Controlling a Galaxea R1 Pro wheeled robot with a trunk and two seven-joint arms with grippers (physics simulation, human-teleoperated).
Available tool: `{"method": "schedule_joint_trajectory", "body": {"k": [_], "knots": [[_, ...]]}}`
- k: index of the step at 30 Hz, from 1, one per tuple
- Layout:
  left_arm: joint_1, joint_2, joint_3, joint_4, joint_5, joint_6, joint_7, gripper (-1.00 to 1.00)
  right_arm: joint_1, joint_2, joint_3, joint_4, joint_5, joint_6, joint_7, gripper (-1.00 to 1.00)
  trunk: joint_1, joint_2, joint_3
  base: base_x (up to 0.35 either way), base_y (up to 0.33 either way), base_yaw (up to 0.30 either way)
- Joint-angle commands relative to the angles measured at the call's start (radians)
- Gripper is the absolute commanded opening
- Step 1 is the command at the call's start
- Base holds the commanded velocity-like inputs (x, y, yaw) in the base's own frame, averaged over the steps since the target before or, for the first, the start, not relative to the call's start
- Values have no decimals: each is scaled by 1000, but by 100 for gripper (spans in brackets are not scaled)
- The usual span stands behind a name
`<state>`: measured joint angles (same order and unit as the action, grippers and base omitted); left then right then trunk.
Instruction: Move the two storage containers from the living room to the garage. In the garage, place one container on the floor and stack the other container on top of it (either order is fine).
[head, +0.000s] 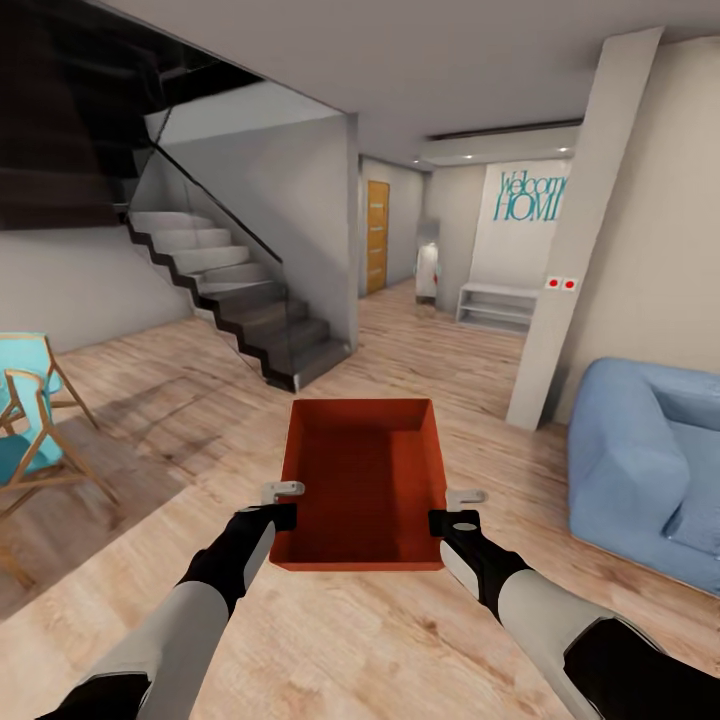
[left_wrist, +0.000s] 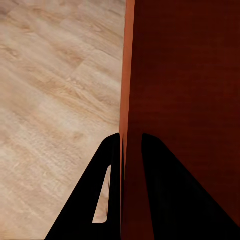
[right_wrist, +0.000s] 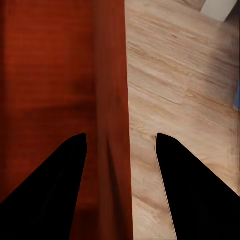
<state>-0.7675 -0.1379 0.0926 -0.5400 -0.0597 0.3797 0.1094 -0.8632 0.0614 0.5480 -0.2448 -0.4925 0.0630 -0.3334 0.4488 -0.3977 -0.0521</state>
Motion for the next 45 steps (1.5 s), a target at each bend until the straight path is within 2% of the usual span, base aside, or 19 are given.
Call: {"method": "schedule_joint_trajectory", "body": {"k": [1, 45], "knots": [[-1, -6, 13, -4, 13, 5, 1, -100, 0, 0, 7, 1, 2, 6, -9, -100, 1, -2, -2, 322, 0, -232], [-2, -6, 13, -4, 13, 5, 1, -100, 0, -1, 6, 1, 2, 6, -9, -100, 1, -2, -2, 322, 0, -29]]}}
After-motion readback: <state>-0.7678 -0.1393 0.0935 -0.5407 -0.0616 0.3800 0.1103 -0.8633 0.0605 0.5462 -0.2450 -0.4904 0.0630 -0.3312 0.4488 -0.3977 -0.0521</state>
